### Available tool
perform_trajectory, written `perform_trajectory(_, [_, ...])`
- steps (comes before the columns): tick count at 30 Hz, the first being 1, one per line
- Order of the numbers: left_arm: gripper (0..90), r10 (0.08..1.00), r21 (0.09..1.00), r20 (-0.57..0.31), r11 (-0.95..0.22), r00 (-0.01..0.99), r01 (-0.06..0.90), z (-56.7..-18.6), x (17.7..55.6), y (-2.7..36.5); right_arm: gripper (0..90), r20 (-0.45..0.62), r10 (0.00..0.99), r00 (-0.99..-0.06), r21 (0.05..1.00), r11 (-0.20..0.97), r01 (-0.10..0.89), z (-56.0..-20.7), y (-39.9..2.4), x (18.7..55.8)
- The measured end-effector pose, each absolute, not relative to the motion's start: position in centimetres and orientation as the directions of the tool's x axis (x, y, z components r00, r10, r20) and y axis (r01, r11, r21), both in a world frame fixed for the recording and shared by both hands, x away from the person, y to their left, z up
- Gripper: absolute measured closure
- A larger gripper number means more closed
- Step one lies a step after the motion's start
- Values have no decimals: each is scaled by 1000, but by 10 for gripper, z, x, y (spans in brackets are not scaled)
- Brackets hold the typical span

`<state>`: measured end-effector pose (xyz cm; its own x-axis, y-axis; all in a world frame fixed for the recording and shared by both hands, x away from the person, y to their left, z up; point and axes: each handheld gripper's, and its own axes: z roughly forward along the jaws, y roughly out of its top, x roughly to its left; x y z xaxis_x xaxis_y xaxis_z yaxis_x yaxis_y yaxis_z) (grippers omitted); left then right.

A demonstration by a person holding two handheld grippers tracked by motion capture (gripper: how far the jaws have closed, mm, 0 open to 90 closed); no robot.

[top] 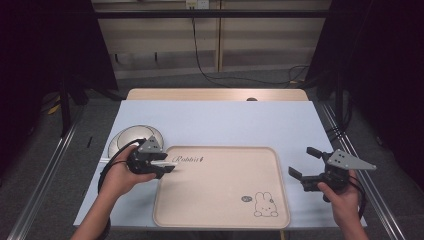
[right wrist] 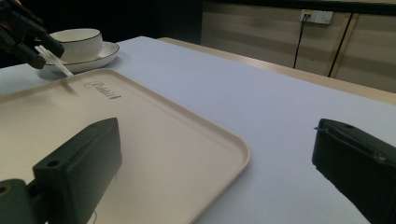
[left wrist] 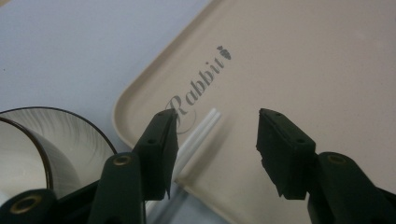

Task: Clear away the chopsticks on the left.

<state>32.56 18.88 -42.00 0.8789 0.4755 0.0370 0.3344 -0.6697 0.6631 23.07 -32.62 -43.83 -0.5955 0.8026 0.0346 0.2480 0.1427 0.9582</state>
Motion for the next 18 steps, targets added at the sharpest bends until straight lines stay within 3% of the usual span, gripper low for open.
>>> perform_trajectory(18, [523, 452, 653, 33, -685, 891, 323, -431, 326, 186, 8, 36, 801, -598, 955, 148, 255, -439, -326, 231])
